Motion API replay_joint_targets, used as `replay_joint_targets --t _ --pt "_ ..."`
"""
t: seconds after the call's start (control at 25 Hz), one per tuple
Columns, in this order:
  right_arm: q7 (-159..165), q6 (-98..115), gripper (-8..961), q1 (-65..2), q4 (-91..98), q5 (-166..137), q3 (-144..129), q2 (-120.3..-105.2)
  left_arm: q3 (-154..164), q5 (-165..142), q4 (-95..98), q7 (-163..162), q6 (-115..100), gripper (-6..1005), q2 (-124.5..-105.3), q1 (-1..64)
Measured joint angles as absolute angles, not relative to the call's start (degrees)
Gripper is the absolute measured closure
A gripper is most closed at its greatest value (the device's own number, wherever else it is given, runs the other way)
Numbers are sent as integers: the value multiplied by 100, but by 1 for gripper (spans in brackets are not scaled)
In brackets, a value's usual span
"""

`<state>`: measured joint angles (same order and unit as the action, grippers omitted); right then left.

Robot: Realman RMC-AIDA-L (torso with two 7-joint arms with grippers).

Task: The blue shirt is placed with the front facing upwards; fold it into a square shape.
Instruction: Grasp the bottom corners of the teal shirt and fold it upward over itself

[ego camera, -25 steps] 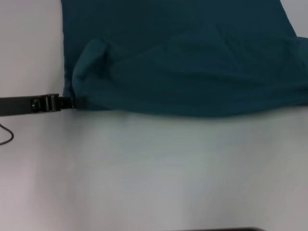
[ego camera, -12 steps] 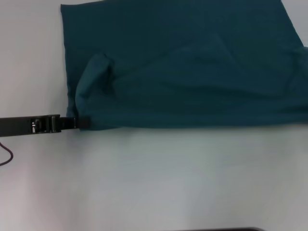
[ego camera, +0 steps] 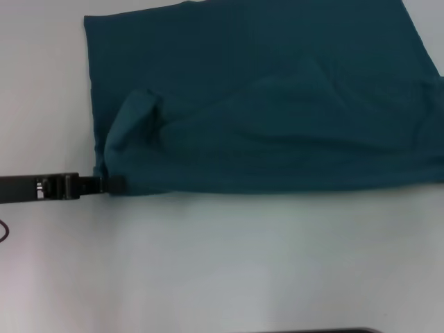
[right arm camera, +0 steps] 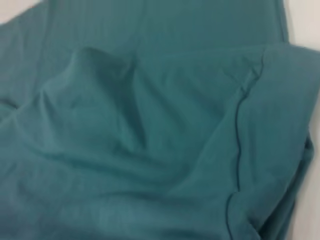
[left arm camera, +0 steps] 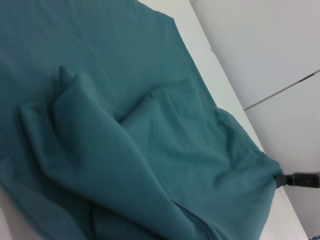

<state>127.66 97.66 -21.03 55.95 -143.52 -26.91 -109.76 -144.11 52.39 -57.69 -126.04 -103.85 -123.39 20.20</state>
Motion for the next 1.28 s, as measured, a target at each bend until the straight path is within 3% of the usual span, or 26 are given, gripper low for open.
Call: replay_joint_targets --t 0.24,0.4,0.68,1.28 --pt "12800 9889 913 -2459 5591 -14228 -2398 -10915 -14595 5240 -5724 -12632 -10495 973 -12180 2321" --pt "12789 10048 913 -2529 5637 -14222 -2358 -10908 -14827 5281 -5747 -12604 -10692 974 -12200 2365" --pt "12708 10421 913 -2231 5677 -14221 -2242 -10829 -14884 5314 -5744 -12558 -10752 973 -12192 2236" --pt "12456 11278 913 -1715 5810 -14238 -2090 -10824 -15036 5326 -5913 -12582 -11302 974 -12179 1948"
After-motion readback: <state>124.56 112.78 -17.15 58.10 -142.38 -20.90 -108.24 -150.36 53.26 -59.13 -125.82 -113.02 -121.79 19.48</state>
